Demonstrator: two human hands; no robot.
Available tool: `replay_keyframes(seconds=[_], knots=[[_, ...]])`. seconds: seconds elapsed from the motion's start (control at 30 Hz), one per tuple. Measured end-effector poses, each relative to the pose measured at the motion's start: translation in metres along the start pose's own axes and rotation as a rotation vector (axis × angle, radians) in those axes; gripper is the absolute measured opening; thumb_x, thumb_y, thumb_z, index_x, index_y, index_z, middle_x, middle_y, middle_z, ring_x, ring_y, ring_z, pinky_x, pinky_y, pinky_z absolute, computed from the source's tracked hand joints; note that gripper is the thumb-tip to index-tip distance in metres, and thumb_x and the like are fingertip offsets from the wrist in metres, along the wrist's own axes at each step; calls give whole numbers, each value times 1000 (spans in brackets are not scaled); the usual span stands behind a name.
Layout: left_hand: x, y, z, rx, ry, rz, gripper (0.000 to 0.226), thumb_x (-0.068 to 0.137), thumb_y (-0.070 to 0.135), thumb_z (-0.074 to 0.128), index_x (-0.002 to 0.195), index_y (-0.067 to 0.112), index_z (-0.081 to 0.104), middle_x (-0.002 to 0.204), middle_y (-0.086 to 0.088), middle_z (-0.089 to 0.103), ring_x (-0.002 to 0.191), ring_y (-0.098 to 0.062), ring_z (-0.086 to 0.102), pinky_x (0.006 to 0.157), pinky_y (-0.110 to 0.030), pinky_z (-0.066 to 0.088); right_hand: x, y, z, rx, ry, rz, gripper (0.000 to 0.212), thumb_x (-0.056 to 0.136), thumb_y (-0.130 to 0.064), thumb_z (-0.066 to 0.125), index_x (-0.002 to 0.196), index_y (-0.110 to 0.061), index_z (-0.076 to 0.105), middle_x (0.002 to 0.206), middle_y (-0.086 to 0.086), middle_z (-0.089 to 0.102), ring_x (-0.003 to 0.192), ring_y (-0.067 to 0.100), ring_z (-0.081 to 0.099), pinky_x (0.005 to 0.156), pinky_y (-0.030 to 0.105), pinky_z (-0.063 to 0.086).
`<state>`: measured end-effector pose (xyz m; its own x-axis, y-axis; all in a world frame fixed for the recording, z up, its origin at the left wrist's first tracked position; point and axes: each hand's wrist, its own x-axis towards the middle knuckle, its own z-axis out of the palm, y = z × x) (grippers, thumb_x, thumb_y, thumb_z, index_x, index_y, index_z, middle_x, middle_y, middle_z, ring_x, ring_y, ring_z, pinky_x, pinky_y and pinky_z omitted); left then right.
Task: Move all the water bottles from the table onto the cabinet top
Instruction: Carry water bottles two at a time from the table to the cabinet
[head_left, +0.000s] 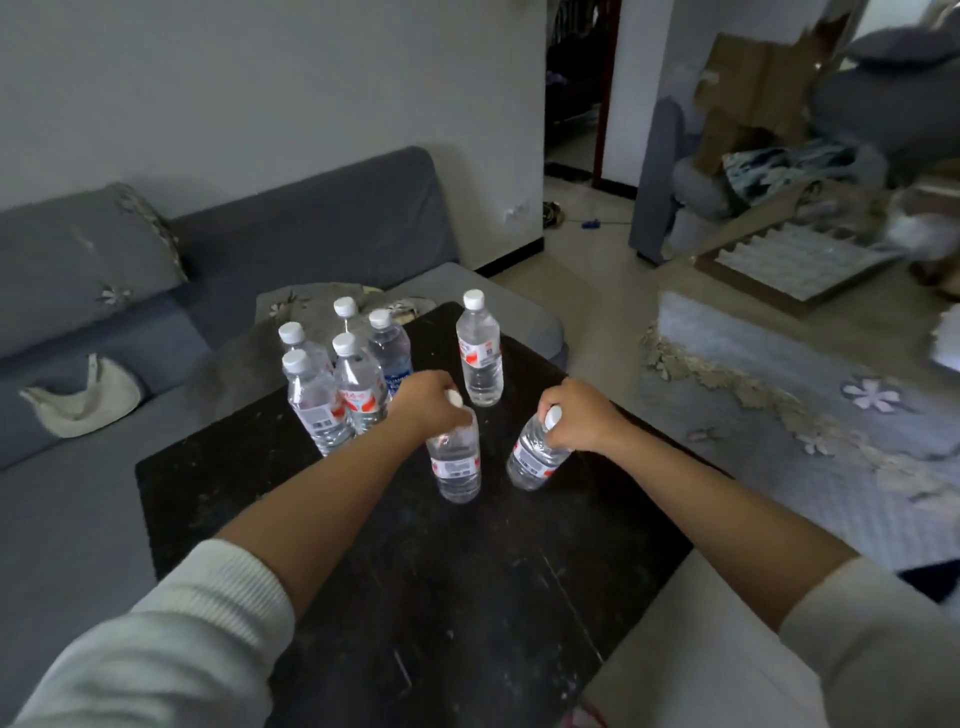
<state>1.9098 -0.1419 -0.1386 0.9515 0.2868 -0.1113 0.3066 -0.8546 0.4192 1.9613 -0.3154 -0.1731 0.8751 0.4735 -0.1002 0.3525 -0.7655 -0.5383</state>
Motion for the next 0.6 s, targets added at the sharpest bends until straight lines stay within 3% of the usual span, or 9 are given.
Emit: replay_keyframes(seconds=[0.1, 0.23, 0.37, 0.5, 0.6], knots=[[-32, 7, 1, -40, -11, 155, 34, 78, 19, 70, 107, 3, 63, 111, -15, 66, 105, -28, 60, 82, -31, 45, -47, -3, 7, 28, 106, 111, 21, 73, -5, 66, 93, -6, 70, 106, 14, 65, 102, 28, 61, 68, 21, 39], [-77, 23, 12, -79, -74, 359, 29, 77, 16, 70, 101, -1, 65, 105, -16, 67, 102, -27, 61, 76, -27, 42, -131, -2, 2, 83, 203, 308, 23, 76, -6, 67, 99, -4, 69, 103, 11, 65, 104, 27, 60, 72, 24, 37], [-125, 58, 38, -58, -264, 554, 25, 74, 14, 73, 94, 0, 67, 89, -7, 59, 87, -20, 56, 72, -27, 42, -231, 7, 1, 124, 273, 527, 27, 75, -4, 68, 101, -3, 68, 94, 9, 59, 89, 21, 55, 66, 23, 38], [-182, 102, 74, 20, -457, 771, 22, 73, 12, 73, 92, 1, 66, 88, -6, 56, 84, -18, 52, 72, -27, 41, -327, 19, 7, 124, 348, 712, 27, 73, -8, 71, 100, -6, 69, 98, 9, 61, 106, 26, 58, 72, 22, 38], [-239, 140, 107, 59, -567, 947, 19, 72, 11, 75, 81, 10, 58, 87, -6, 55, 84, -17, 51, 71, -23, 37, -411, 23, 15, 116, 440, 882, 27, 74, -9, 69, 101, -7, 69, 78, -2, 51, 110, 24, 56, 68, 23, 38]])
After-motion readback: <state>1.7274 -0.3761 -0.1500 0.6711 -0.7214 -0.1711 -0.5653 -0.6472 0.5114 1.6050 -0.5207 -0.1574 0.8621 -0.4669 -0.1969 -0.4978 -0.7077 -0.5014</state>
